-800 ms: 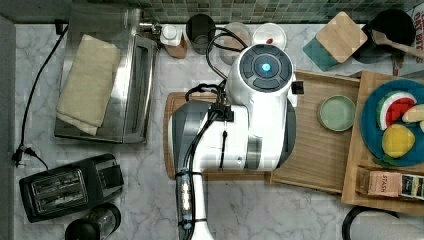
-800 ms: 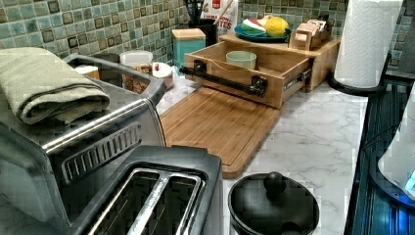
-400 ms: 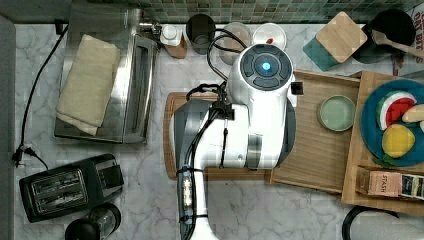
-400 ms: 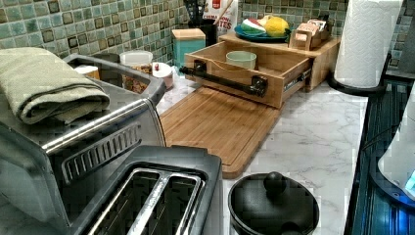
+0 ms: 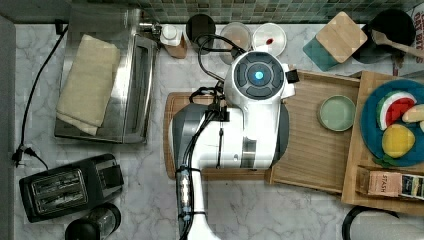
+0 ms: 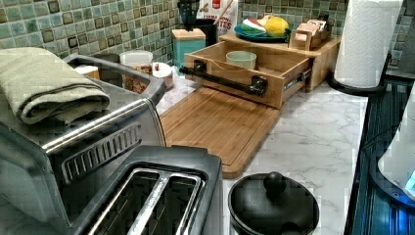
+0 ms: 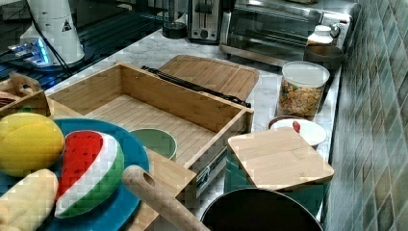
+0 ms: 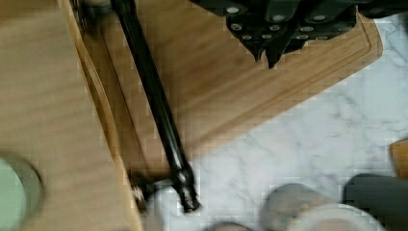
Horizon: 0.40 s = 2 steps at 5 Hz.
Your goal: Close the drawer.
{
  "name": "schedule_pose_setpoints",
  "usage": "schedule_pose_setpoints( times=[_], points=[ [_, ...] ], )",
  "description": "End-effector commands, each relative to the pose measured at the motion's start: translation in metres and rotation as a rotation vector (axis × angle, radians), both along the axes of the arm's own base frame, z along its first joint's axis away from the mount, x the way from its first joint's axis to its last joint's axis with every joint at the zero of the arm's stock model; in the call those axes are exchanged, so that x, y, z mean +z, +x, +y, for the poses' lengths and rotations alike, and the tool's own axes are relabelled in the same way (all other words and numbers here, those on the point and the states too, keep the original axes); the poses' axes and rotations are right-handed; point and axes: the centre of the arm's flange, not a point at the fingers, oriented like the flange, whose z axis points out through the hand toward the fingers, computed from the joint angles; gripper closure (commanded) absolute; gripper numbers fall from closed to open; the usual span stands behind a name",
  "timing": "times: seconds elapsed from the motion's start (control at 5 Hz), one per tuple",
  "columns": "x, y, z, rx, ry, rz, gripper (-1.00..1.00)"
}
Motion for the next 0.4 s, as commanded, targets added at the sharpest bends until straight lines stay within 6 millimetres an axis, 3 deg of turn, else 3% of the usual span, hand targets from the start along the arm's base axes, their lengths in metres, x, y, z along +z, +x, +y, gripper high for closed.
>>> schedule_pose_setpoints(
  times=[0.2, 0.4],
  points=[
    [-0.061, 0.009, 0.04, 0.185, -0.025, 0.021, 1.0],
    [-0.083, 0.021, 0.051, 0.18, -0.056, 0.06, 1.0]
  ],
)
